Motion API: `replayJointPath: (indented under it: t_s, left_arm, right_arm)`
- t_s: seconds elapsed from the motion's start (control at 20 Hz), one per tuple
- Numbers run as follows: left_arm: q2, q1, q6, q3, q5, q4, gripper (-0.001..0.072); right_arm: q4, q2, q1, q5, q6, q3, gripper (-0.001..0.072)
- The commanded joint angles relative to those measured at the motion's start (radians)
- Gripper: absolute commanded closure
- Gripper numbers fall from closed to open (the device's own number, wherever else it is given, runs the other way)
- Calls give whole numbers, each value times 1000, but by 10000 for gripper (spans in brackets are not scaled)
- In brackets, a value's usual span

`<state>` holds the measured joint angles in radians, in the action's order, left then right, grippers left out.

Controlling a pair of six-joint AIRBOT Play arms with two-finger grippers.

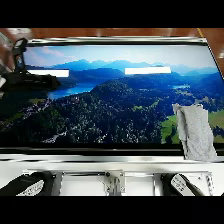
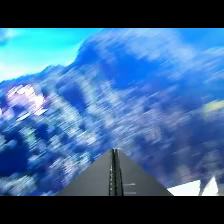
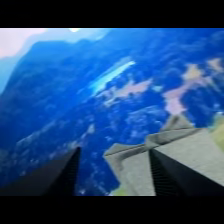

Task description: Fold the shirts.

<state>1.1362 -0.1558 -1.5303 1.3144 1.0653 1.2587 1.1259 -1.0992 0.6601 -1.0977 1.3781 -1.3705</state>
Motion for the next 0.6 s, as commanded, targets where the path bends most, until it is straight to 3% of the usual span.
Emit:
replayJointPath:
  t_s: [0.0, 0.05, 0.1, 0.15, 0.55]
  left_arm:
    - [159, -150, -154, 122, 189, 288, 662]
    - [205, -165, -148, 154, 250, 287, 491]
    - [246, -171, -160, 182, 294, 287, 88]
    - [267, -171, -173, 194, 306, 286, -4]
    - [277, -167, -155, 194, 253, 289, -5]
  right_arm:
    - [135, -64, -322, -119, 151, -29, 33]
    - [164, -103, -373, -175, 170, -29, 33]
    - [166, -133, -403, -207, 168, -29, 33]
    - [166, -156, -427, -230, 166, -29, 33]
    - [148, -174, -470, -245, 164, -30, 34]
